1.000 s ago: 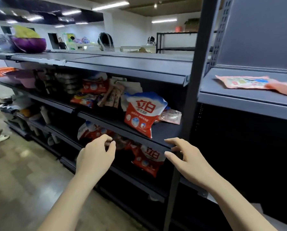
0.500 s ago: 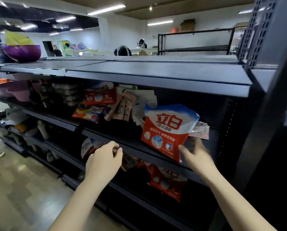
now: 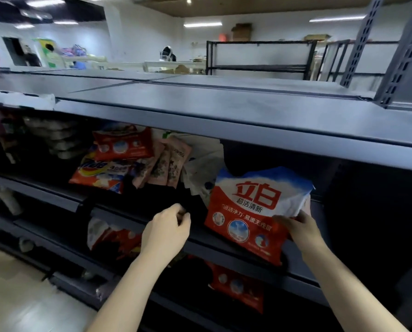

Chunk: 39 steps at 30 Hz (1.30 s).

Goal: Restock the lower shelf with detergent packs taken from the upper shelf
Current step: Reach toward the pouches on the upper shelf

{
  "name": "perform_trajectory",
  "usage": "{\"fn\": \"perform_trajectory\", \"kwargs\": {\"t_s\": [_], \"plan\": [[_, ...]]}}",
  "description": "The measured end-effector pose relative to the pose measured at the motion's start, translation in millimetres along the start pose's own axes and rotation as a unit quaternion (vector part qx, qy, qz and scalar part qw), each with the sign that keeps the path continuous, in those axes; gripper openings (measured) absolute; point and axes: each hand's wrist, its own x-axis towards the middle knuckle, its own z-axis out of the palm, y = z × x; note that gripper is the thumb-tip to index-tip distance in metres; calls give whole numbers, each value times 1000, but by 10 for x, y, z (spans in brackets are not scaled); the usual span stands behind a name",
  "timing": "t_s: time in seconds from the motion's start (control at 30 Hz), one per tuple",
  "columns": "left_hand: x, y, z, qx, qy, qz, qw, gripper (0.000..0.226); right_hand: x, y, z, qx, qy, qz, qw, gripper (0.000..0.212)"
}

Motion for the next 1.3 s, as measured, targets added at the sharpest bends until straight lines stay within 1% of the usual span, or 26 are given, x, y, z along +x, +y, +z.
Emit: {"fn": "perform_trajectory", "kwargs": {"t_s": [0.17, 0.3, 0.43, 0.5, 0.6, 0.7, 0.77, 0.9, 1.0, 1.07, 1.17, 1.23, 1.3], "plan": [[404, -127, 70, -10, -44, 19, 999, 21, -24, 26, 128, 17, 14, 29, 999, 8], [699, -302, 95, -34, -61, 38, 997, 20, -111, 20, 251, 31, 40, 27, 998, 8], [994, -401, 189, -35, -86, 86, 992, 23, -262, 68, 357, 36, 122, 36, 991, 13], [1097, -381, 248, -71, -97, 92, 989, 23, -342, 84, 409, 46, 168, 38, 984, 18], [1228, -334, 352, -67, -151, 114, 980, 23, -442, 92, 418, 67, 238, 30, 969, 19], [1282, -345, 378, -75, -187, 115, 973, 28, -499, 109, 391, 57, 274, 18, 960, 23], [1321, -395, 340, -70, -189, 125, 971, 25, -507, 116, 409, 55, 287, 13, 956, 24], [1413, -442, 275, -65, -190, 138, 970, 25, -515, 54, 473, 68, 307, -4, 949, 19], [1444, -352, 302, -97, -183, 154, 966, 25, -614, -41, 451, 69, 312, -23, 947, 25], [1444, -225, 409, -124, -192, 179, 957, 27, -730, -158, 419, 72, 310, -42, 947, 30], [1443, 71, 693, -139, -212, 218, 942, 28, -901, -272, 313, 81, 315, -55, 944, 30], [1477, 314, 888, -134, -224, 235, 936, 30, -994, -316, 249, 95, 305, -55, 946, 30], [1548, 519, 1047, -107, -237, 253, 932, 34, -1096, -335, 188, 93, 299, -49, 948, 27]]}}
